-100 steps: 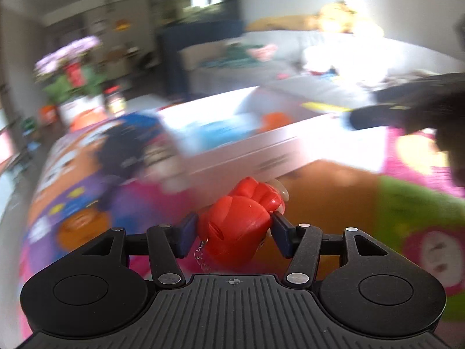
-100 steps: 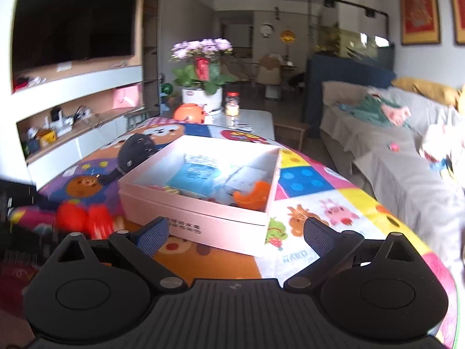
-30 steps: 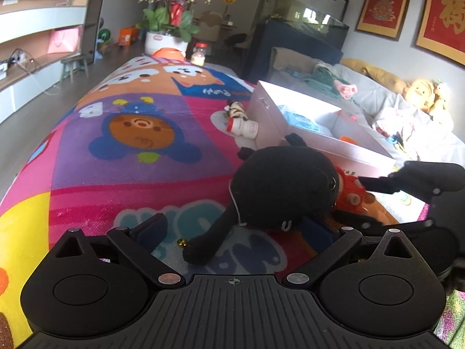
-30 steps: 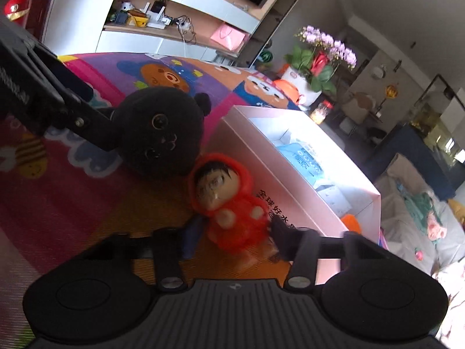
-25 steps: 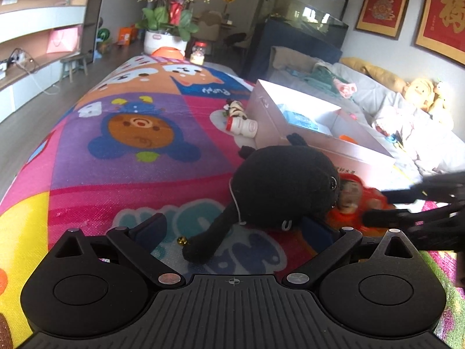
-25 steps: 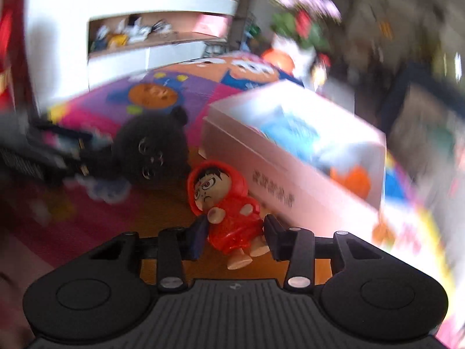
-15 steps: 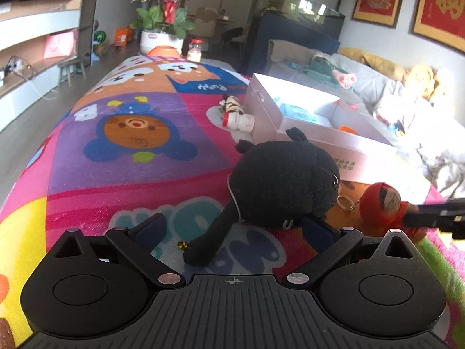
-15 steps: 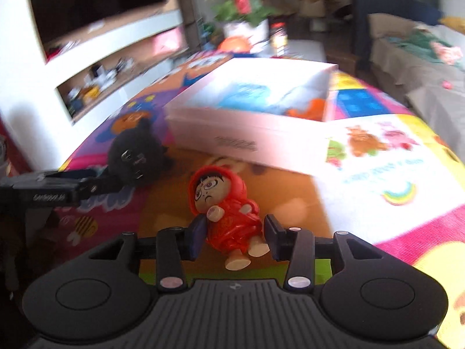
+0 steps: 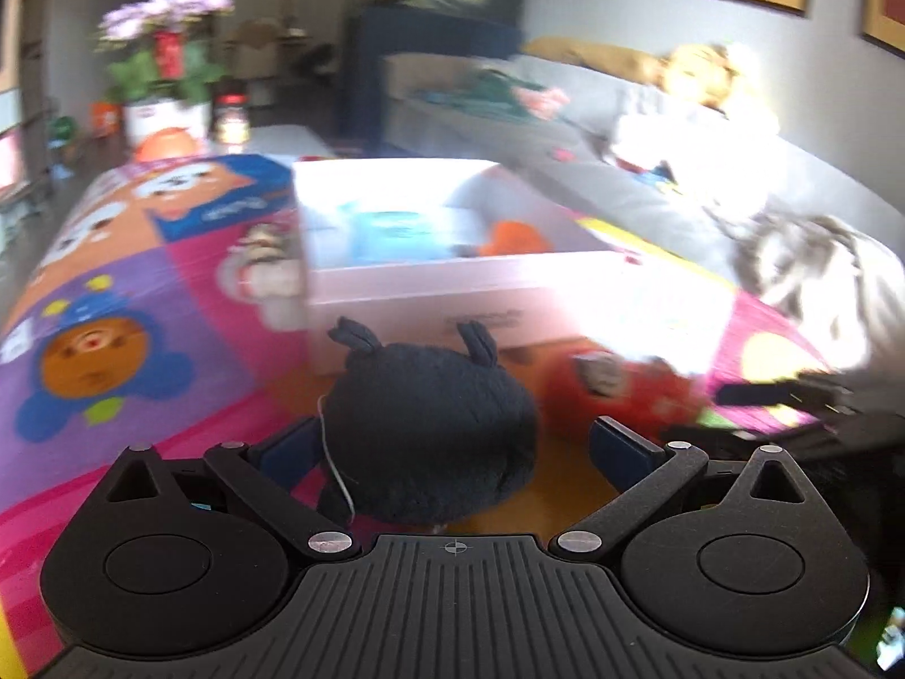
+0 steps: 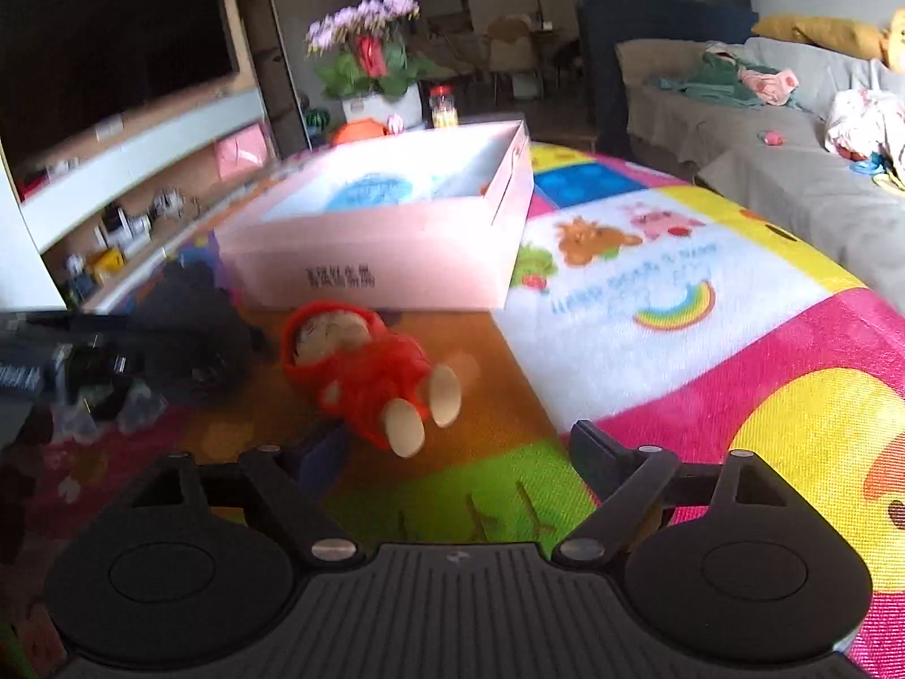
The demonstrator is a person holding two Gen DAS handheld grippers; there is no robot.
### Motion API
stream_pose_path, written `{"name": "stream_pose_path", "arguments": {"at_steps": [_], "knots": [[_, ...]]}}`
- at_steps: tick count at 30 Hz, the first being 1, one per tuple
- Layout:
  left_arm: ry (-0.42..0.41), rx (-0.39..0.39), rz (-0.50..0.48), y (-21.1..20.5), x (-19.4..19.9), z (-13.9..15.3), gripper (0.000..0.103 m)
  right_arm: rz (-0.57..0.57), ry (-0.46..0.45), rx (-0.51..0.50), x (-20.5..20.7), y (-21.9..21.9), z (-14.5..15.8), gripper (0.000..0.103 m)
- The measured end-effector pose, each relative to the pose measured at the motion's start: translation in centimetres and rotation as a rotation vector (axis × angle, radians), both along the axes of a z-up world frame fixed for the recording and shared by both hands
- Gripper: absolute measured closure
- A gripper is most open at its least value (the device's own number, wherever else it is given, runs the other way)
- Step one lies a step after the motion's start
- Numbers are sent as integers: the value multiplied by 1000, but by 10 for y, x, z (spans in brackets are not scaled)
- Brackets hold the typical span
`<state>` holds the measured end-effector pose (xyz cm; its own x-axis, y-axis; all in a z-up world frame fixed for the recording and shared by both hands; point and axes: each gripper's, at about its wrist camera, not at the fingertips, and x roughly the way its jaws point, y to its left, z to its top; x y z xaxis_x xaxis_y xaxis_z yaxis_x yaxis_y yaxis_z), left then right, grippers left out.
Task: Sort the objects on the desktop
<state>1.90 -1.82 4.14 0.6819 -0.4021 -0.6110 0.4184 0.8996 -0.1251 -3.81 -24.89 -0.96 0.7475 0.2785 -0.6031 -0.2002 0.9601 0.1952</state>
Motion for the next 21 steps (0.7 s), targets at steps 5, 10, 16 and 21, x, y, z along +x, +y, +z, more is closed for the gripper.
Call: {"name": "stream_pose_path", "arguments": {"at_steps": [5,10,16,21], "knots": [[-4,31,-131,-10,-18,5,0,0,-5,11,1,3,-2,5],[-47,146,-110,-12,-17,-3,0,-9,5,17,2,3,-3,1],[-60,200,-65,-19,3,-14,0,-11,38,12,7,3,-5,0],[-46,198,-35,-17,11,-14,0,-3,47,-29,9,9,-6,0]]}}
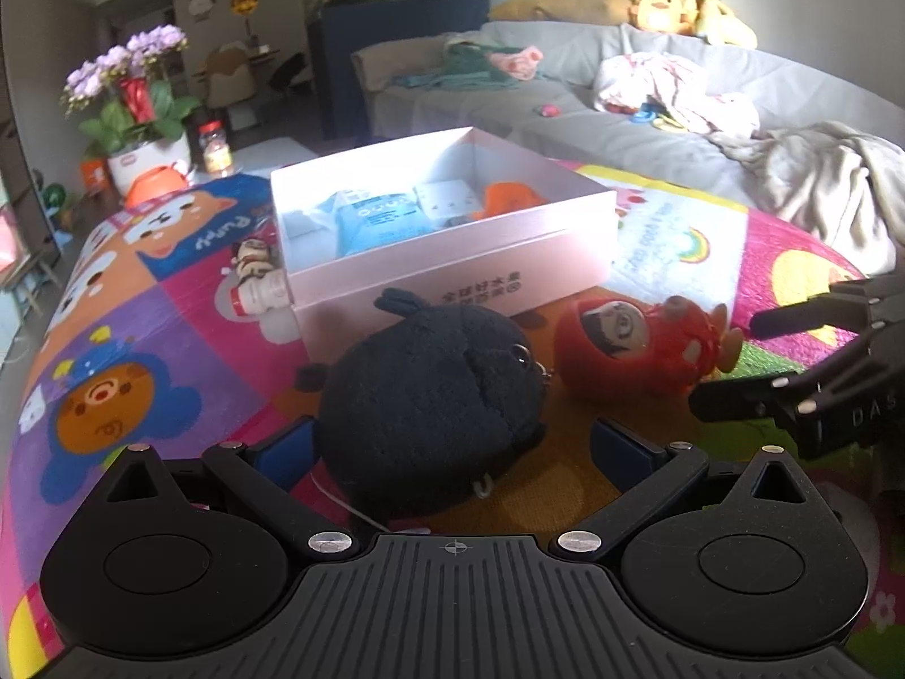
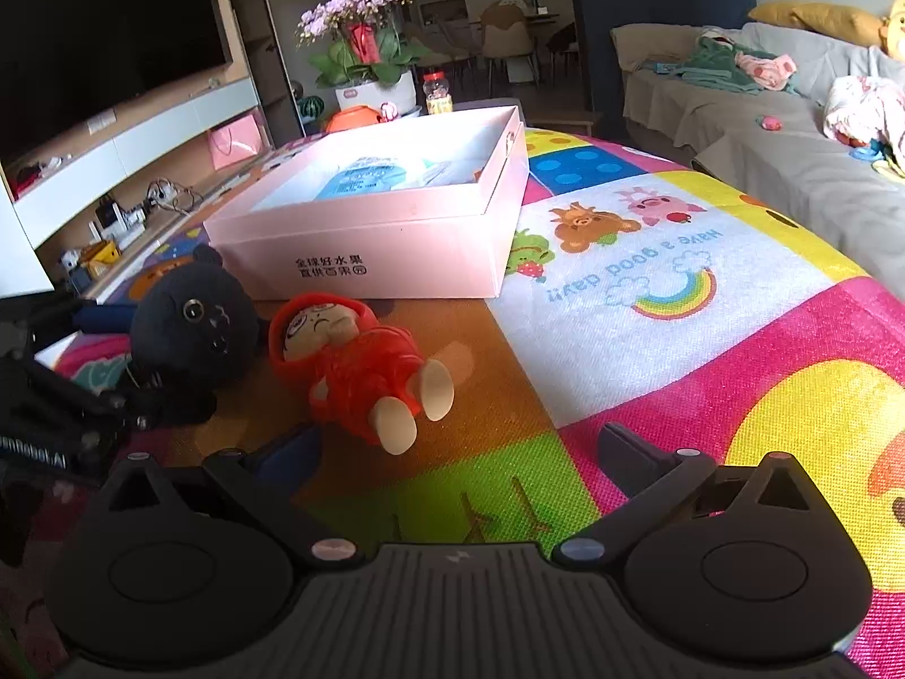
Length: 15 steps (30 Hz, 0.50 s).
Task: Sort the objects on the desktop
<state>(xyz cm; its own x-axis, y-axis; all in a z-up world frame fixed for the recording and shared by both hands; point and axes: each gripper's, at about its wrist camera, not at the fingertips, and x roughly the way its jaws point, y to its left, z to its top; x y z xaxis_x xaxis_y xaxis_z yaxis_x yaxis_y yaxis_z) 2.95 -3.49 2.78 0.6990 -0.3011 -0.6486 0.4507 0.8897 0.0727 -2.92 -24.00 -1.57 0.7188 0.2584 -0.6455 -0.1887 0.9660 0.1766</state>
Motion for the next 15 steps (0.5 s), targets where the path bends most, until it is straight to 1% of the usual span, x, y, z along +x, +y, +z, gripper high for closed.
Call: {"name": "stream_pose_path", "arguments": {"at_steps": [6,9,11,14,15], "knots": [[-20,21,6,2,2,-1,0,10,6,-48,0,6,-1,0],[-7,-3,10,4,2,-2,0,16,7,-57,0,6,-1,0],[24,-45,-35,4,-5,-2,0,26,9,-71,0,7,-1,0],[52,-79,-122,5,-23,2,0,34,5,-54,-1,5,0,0],[71,-101,-158,6,-29,5,0,33,5,-48,-1,4,0,0]]}}
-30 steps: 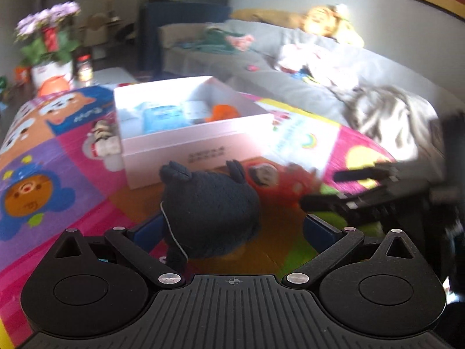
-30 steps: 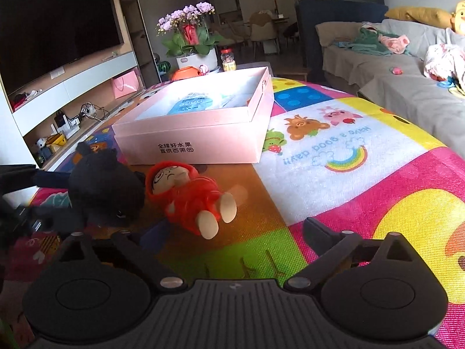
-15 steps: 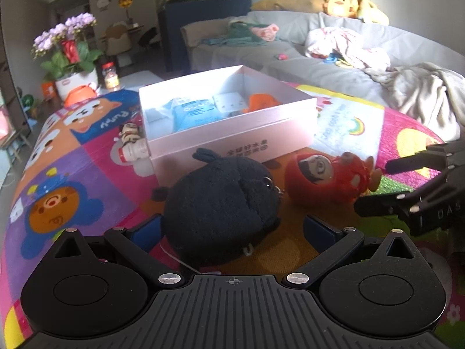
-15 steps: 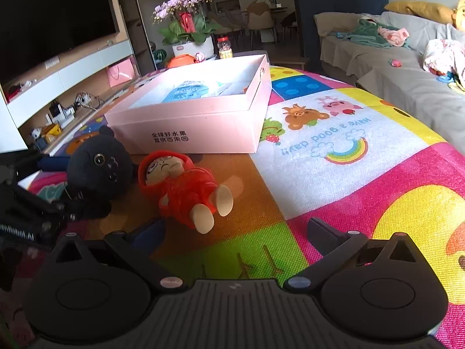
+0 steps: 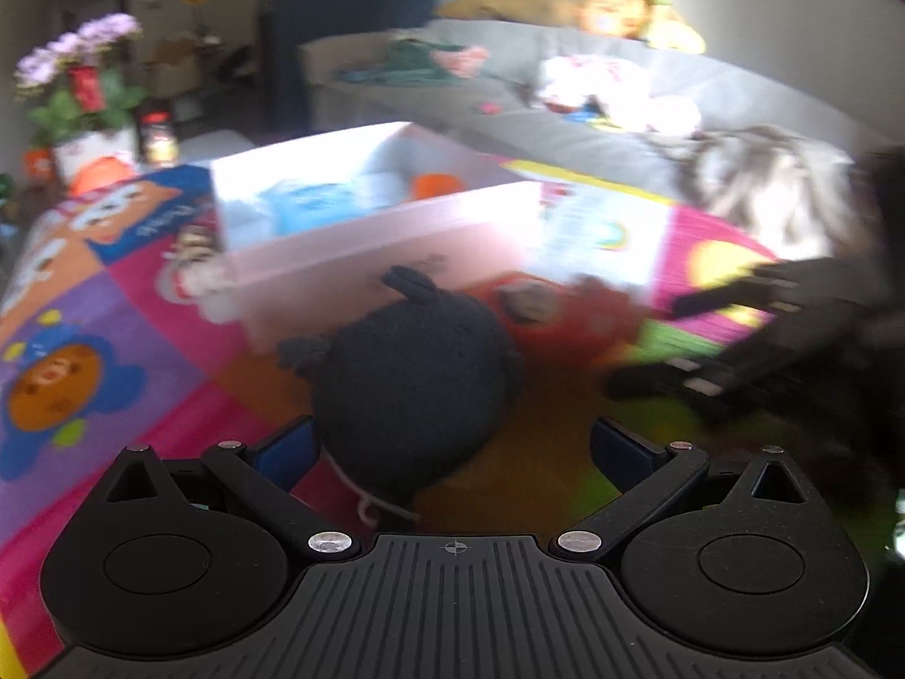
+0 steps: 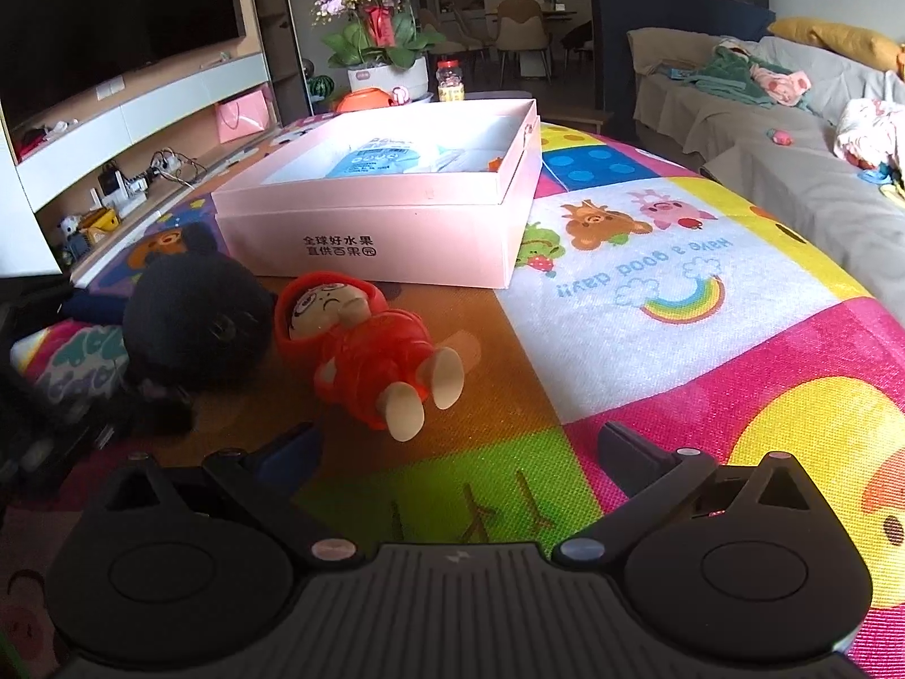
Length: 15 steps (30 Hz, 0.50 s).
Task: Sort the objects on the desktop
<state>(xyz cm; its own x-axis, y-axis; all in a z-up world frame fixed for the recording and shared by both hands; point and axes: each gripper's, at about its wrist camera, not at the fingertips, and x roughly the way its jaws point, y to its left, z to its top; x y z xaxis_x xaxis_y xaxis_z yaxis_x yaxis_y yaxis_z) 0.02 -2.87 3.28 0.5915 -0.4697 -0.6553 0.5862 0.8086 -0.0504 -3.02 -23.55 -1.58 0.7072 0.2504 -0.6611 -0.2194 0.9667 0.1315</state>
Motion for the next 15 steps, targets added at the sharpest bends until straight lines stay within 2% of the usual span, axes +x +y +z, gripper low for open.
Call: {"name": "stream_pose_path", "arguments": {"at_steps": [3,5,6,10,15], "knots": [[27,-52,-110,4,-18,9,0,-2,-1,7,0,-1,0,0],[-1,-57,-146,4,-27,14,0,-3,-2,11,0,-1,1,0],[-36,-33,-132,3,-29,14,0,-4,-2,15,0,-2,1,0],[-171,145,-10,-13,-15,3,0,-6,-3,19,0,-2,0,0],[-188,165,8,-30,10,-16,0,-8,-4,21,0,-3,0,0]]}}
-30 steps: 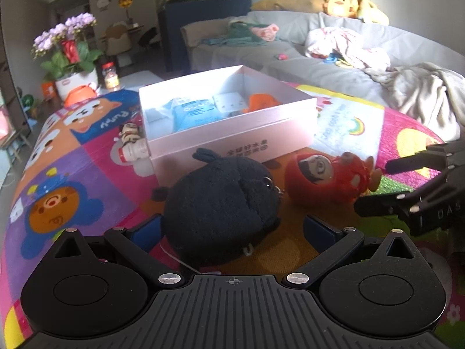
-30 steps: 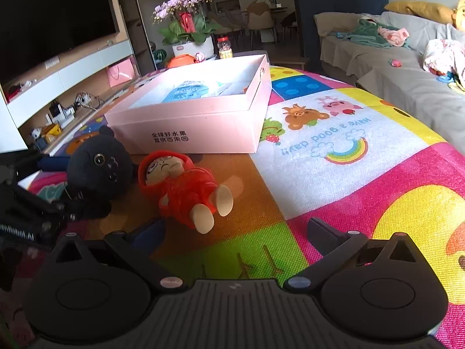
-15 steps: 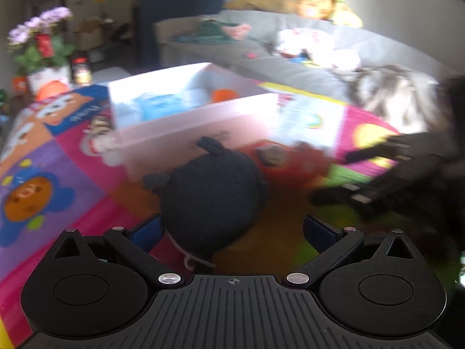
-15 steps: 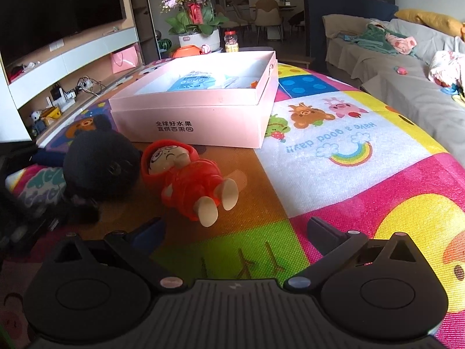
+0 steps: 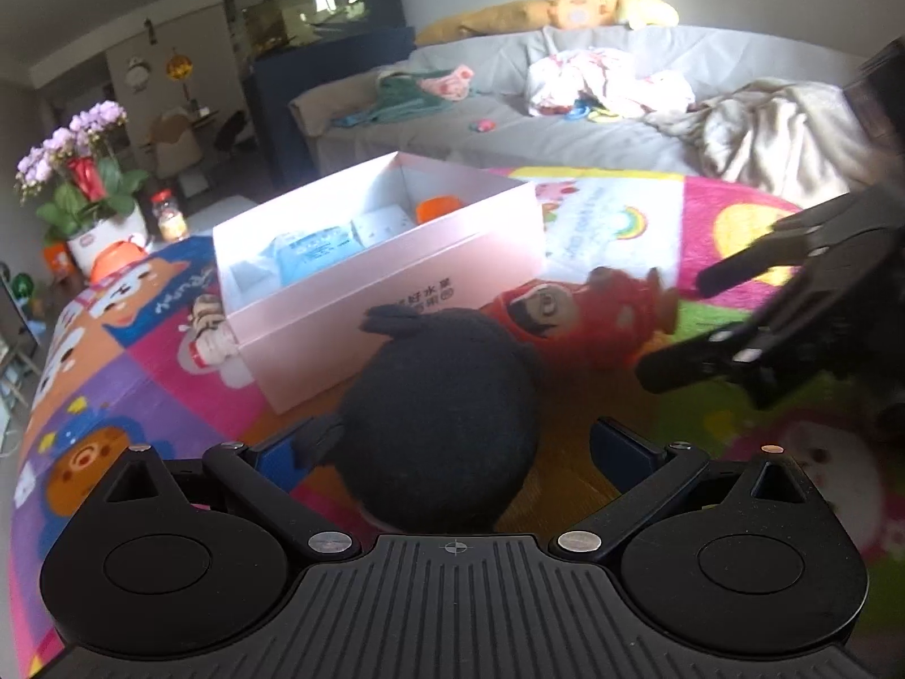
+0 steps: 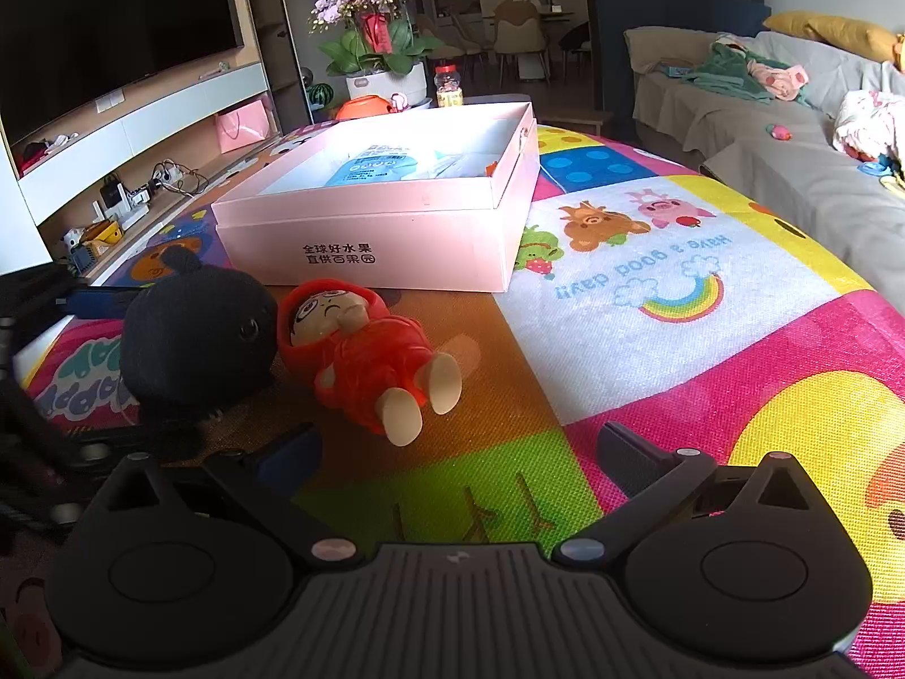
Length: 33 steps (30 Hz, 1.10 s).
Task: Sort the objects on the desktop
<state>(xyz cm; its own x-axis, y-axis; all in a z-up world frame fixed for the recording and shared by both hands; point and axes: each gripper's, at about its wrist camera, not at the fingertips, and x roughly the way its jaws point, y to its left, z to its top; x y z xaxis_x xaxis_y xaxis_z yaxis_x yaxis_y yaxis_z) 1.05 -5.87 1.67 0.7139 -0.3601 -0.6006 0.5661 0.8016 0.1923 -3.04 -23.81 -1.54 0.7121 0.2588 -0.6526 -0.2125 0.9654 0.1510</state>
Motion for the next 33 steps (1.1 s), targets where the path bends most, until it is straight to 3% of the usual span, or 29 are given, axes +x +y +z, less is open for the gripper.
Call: {"name": "stream_pose_path", "arguments": {"at_steps": [1,3,5,9,12,14,17,19,21,26,28,29,33], "knots": [[-1,1,5,-2,4,-2,2,-2,-1,1,0,0,0,0],[6,-7,24,-1,7,-4,23,-22,-9,-5,-1,-1,1,0],[15,-21,38,6,8,-1,23,-18,-37,-21,-4,1,4,0],[35,-52,69,28,-8,3,23,118,-146,-195,-15,26,19,0],[69,-81,100,43,-22,3,23,199,-173,-241,-10,42,30,0],[92,-105,119,53,-29,5,22,236,-177,-265,0,51,33,8],[99,-128,126,62,-39,7,18,274,-122,-283,25,61,28,18],[93,-130,124,64,-42,7,13,290,-50,-267,40,65,22,34],[88,-126,120,63,-43,5,11,275,6,-252,48,67,18,42],[75,-84,108,49,-40,-2,10,243,20,-252,30,67,25,42],[61,-69,118,45,-38,-3,14,241,41,-237,19,64,32,42],[52,-65,121,44,-39,-2,21,243,53,-222,14,62,37,42],[30,-62,129,41,-42,8,23,249,36,-171,-8,50,62,42]]}}
